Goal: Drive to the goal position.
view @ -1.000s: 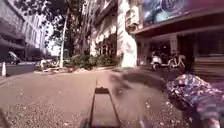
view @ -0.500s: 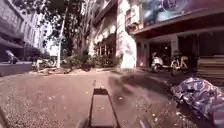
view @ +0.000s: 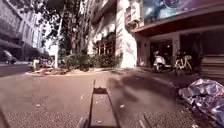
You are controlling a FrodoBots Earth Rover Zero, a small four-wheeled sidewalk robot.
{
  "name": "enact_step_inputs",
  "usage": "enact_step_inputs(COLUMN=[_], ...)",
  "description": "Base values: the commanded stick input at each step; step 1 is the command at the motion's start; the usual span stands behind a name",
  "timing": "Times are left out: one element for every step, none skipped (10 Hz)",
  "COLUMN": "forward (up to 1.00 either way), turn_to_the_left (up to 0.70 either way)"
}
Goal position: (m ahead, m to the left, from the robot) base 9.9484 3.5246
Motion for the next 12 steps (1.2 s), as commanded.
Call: enact_step_inputs(forward=[0.7,0.7,0.7,0.7,0.7,0.7,0.7,0.7,0.7,0.7,0.7,0.7], turn_to_the_left=[-0.06,-0.12,-0.14,-0.03,0.0,0.0,0.0,0.0,0.0,0.0,0.0,0.0])
